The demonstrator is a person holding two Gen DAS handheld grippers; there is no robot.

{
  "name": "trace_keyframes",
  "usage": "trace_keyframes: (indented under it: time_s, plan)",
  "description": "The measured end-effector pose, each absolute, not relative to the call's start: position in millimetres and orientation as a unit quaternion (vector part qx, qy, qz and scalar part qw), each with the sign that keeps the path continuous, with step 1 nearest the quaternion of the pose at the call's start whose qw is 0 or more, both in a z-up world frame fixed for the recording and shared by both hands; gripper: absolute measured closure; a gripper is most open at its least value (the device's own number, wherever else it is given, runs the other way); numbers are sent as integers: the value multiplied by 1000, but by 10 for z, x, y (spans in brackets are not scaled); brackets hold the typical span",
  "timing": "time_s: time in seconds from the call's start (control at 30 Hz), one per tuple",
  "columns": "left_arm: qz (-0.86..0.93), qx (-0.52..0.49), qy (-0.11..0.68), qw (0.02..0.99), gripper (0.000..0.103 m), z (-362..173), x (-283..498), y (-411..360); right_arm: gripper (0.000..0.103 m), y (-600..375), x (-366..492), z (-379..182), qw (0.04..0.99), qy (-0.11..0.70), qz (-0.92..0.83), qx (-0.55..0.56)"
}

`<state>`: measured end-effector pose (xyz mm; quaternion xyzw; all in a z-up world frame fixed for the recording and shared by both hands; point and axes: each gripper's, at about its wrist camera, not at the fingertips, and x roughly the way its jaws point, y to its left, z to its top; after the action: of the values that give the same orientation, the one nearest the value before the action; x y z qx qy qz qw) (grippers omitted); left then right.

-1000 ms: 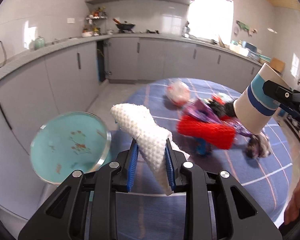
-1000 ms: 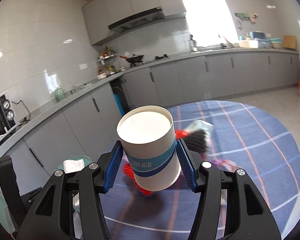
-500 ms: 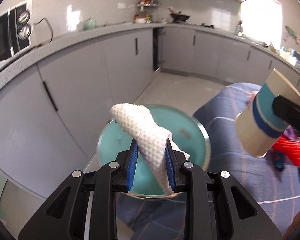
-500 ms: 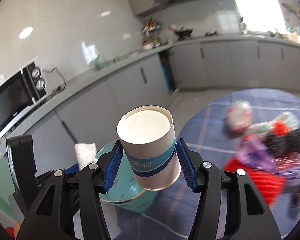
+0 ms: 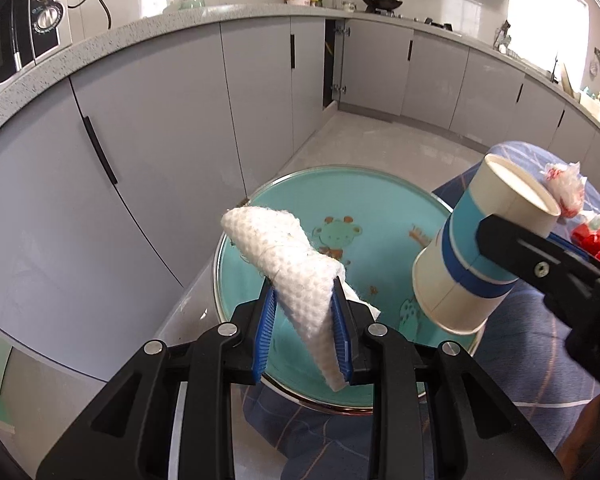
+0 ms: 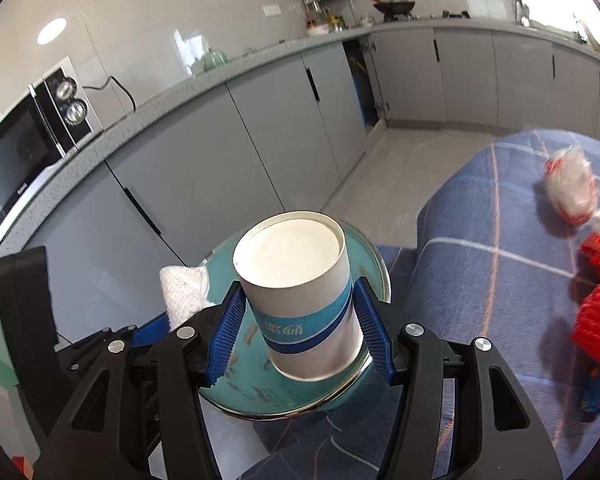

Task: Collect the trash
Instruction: 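Carry both items over the teal bin and open both tools to drop them, then grasp the red mesh net with the left tool while the right tool grasps the plaid cloth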

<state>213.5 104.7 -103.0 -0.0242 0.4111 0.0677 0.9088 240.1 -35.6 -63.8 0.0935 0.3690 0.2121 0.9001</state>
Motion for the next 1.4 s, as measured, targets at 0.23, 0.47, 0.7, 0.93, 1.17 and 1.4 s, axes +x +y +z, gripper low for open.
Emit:
trace_keyframes:
  time_s: [0.23,0.47,0.7,0.93,1.17,1.4]
  plan:
    - [72,-26,427,901,73,-1108,2206,1041,40,-374,2508,-781,884,395,222,110]
    - [84,-12,410,908,38,-1010,2156,1022,36,-583,2353,-583,905,355,201,119]
    - [115,-12,380,918,24,-833,2025,1085,36,-960,2018,-416,932,314,154,94]
    - [83,-14,383,920,24,-817,1958,808,36,-1318,1810,-523,934,325,114,93]
    - [23,8,380,925,23,-786,1885,317,36,-1605,1628,-509,940,318,80,93]
    - [-26,16,381,924,23,-805,1834,-71,36,-2033,1389,-521,947,305,26,100]
